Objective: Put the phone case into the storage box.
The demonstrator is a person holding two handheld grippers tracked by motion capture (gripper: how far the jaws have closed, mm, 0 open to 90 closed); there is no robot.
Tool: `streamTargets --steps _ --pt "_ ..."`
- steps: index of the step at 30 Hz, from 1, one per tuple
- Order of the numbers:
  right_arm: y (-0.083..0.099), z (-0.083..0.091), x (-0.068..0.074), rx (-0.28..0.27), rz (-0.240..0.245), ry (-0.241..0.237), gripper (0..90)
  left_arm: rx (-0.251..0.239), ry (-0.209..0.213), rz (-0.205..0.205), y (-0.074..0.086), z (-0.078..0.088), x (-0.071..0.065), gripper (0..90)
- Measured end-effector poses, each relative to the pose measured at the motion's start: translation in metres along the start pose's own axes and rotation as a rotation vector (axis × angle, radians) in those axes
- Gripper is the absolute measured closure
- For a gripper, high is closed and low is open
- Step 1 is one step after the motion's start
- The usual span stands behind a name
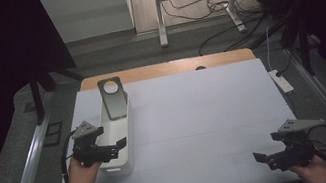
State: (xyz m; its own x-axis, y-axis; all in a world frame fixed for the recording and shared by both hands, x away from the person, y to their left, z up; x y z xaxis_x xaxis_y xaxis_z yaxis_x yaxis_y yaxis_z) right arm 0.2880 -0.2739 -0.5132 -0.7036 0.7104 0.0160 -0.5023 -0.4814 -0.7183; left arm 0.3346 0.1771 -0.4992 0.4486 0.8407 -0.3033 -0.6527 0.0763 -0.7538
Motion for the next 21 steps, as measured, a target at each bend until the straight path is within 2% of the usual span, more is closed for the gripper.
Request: streamTargets --steps 21 --pt "0.000 0.000 0.000 0.003 0.005 -0.002 1.1 -0.009 0.020 0.015 0.013 0.013 -0.006 2.5"
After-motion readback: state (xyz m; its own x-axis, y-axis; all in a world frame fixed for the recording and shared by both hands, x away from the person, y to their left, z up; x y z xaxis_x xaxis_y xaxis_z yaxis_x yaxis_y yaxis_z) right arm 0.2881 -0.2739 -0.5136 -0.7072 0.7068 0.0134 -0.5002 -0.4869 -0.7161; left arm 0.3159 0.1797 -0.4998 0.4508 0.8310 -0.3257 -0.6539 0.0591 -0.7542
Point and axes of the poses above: each handheld gripper's, and its own axes: z roughly backward along the jaws, y roughly out of its underside, x roughly to its left, the point moved 9 cm from there along -z, roughly forward along the jaws, and after that the axes turned 10 degrees about z, right-handed, at the moved point
